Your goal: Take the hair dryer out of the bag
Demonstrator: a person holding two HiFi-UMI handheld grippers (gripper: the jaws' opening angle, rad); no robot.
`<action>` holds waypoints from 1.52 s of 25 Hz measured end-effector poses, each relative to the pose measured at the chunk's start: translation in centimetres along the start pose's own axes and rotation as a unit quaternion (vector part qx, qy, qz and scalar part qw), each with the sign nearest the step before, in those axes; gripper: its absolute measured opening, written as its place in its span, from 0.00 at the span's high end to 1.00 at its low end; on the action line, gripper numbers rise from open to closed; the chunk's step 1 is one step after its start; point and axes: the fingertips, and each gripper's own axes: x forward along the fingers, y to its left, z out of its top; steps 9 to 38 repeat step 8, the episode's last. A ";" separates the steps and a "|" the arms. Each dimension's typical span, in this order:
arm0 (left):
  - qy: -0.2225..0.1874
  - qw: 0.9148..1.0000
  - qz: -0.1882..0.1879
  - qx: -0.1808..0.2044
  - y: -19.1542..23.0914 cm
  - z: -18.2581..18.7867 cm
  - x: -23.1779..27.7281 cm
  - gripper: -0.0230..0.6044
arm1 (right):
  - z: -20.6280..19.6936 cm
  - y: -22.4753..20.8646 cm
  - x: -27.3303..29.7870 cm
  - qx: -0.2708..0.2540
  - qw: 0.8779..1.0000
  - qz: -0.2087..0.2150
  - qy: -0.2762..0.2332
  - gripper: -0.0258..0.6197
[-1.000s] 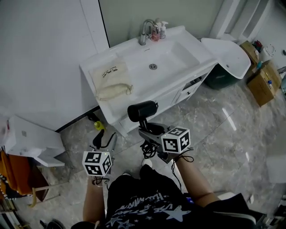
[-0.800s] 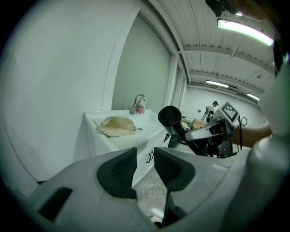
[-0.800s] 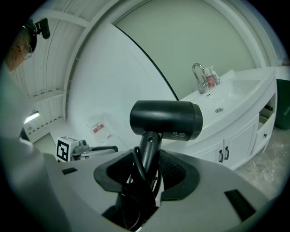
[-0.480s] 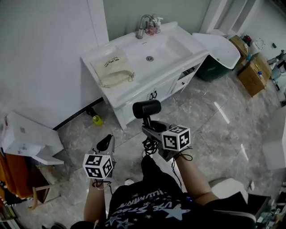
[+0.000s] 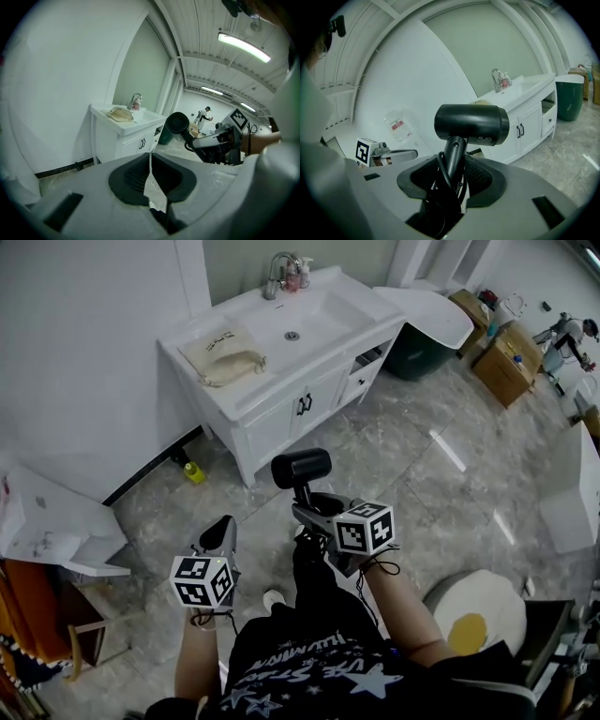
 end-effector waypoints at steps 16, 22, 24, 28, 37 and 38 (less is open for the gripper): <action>0.017 1.000 -0.023 0.000 -2.4 -4.3 -3.0 0.91 | -5.8 2.2 -2.9 0.020 1.000 -0.018 0.003 0.68; 0.017 1.000 -0.023 0.000 -2.4 -4.3 -3.0 0.91 | -5.8 2.2 -2.9 0.020 1.000 -0.018 0.003 0.68; 0.017 1.000 -0.023 0.000 -2.4 -4.3 -3.0 0.91 | -5.8 2.2 -2.9 0.020 1.000 -0.018 0.003 0.68; 0.017 1.000 -0.023 0.000 -2.4 -4.3 -3.0 0.91 | -5.8 2.2 -2.9 0.020 1.000 -0.018 0.003 0.68; 0.017 1.000 -0.023 0.000 -2.4 -4.3 -3.0 0.91 | -5.8 2.2 -2.9 0.020 1.000 -0.018 0.003 0.68; 0.017 1.000 -0.023 0.000 -2.4 -4.3 -3.0 0.91 | -5.8 2.2 -2.9 0.020 1.000 -0.018 0.003 0.68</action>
